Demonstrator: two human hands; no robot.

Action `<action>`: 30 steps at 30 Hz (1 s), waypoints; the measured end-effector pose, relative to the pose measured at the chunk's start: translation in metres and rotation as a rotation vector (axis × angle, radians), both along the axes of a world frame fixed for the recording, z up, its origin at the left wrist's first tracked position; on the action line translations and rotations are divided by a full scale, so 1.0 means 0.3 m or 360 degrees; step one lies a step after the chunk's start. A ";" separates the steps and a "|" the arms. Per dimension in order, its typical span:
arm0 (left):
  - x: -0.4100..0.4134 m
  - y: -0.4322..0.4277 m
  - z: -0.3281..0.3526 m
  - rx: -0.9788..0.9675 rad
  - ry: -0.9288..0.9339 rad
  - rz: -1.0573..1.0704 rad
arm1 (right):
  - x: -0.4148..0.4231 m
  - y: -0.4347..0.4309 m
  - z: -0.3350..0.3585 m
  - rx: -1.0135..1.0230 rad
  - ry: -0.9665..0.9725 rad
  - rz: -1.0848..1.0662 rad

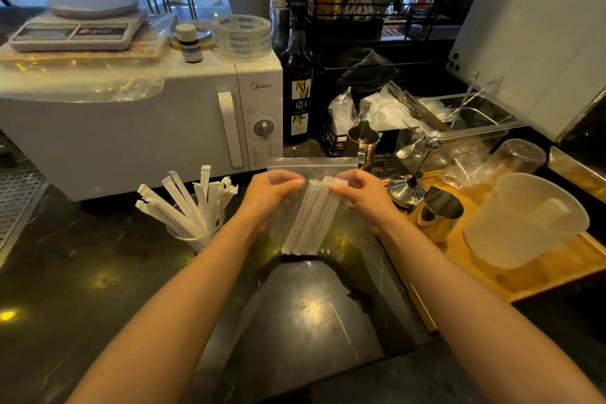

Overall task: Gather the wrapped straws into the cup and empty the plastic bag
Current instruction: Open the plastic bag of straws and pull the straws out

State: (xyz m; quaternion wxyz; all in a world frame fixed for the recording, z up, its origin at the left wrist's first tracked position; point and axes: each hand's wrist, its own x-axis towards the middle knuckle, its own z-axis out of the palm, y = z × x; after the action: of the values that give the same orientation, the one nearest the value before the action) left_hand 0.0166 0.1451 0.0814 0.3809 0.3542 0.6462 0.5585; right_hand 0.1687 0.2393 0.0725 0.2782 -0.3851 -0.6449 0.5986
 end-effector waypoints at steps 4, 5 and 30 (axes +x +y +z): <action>-0.008 -0.031 0.035 0.0099 0.0172 -0.0074 | 0.008 -0.025 0.048 0.0178 0.0025 -0.0006; -0.009 -0.040 0.042 0.0114 0.0209 -0.0091 | 0.008 -0.033 0.060 0.0202 0.0022 -0.0014; -0.049 -0.102 0.228 -0.0330 0.0607 -0.0749 | -0.087 -0.154 0.166 0.0492 -0.0189 0.0157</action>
State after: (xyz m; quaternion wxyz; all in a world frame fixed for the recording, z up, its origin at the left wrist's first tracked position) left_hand 0.0021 0.1146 0.1498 0.4056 0.5515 0.6599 0.3097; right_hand 0.1427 0.1933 0.1223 0.2659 -0.3404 -0.7626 0.4815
